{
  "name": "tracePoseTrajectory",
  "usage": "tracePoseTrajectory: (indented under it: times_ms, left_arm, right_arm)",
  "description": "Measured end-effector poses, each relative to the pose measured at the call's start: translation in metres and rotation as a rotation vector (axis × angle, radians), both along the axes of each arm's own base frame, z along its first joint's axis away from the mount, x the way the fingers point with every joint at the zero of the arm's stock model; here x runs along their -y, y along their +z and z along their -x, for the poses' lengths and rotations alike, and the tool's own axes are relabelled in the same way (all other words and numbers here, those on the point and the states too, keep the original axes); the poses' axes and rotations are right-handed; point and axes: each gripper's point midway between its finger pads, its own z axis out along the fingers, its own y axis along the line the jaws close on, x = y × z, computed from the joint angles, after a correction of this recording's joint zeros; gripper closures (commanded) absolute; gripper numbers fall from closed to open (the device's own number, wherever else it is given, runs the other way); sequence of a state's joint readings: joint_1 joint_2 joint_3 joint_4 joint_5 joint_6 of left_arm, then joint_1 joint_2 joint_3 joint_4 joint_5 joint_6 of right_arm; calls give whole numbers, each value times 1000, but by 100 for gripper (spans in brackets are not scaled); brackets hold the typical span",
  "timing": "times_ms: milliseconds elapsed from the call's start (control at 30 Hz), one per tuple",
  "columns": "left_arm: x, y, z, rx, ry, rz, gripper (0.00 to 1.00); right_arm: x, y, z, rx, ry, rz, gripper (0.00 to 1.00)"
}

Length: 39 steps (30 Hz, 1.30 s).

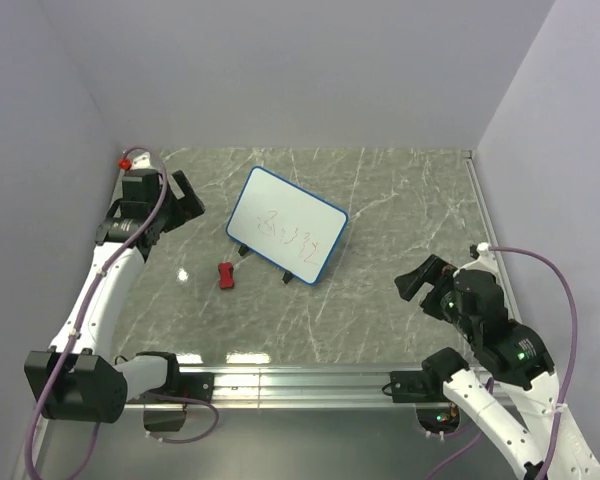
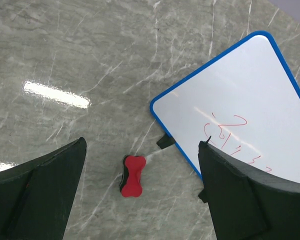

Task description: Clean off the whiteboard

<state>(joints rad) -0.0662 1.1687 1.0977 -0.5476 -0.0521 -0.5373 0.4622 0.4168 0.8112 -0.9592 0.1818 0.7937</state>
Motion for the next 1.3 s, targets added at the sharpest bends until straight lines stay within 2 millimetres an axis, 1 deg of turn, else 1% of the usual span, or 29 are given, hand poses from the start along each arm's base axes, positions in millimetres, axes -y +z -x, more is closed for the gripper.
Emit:
tracePoseTrajectory:
  times_ms: [133,200,333,400,500,600,667,733,800,867,933,1000,1033,1067,1100,1167,1300]
  left_arm:
    - [3,-5,2,-19,-15,-25,0]
    - [4,-16,2,-58,-17,-45,1]
    - [7,-49,5,-164,-24,-81,1]
    - [10,-69,13,-217,-38,-89,3]
    - [13,-101,26,-297,-69,-95,9]
    - [17,-132,38,-374,-108,-89,11]
    - [21,-145,46,-413,-135,-83,11]
    - [27,-149,48,-427,-162,-77,13]
    - [34,-150,47,-419,-188,-67,14]
    - [42,-153,45,-420,-211,-61,17]
    - [49,-161,46,-442,-233,-60,20]
    - [53,-170,48,-471,-246,-63,26]
    - [56,-175,50,-488,-252,-65,30]
    - [58,-178,51,-497,-256,-66,40]
    - [61,-181,53,-509,-259,-65,43]
    - [67,-184,55,-519,-270,-67,48]
    - [78,-189,60,-534,-290,-82,52]
  right_arm:
    - [-2,-5,-3,-30,7,19,0]
    - [-4,-8,-4,-46,14,20,0]
    - [-12,-7,-7,-45,47,8,1]
    - [-17,-5,-9,-38,74,4,1]
    - [-24,-4,-12,-34,109,-3,1]
    - [-29,-7,-14,-38,133,-8,1]
    - [-31,-9,-14,-46,139,-3,1]
    - [-32,-10,-16,-49,145,1,2]
    - [-33,-10,-18,-51,152,4,2]
    - [-36,-12,-20,-50,163,4,2]
    - [-39,-15,-21,-61,173,6,2]
    - [-41,-17,-23,-69,180,6,2]
    - [-42,-17,-24,-70,184,6,2]
    - [-42,-18,-24,-73,186,7,2]
    - [-43,-18,-25,-75,187,7,2]
    - [-44,-18,-26,-72,189,6,2]
    - [-45,-19,-27,-66,194,1,2]
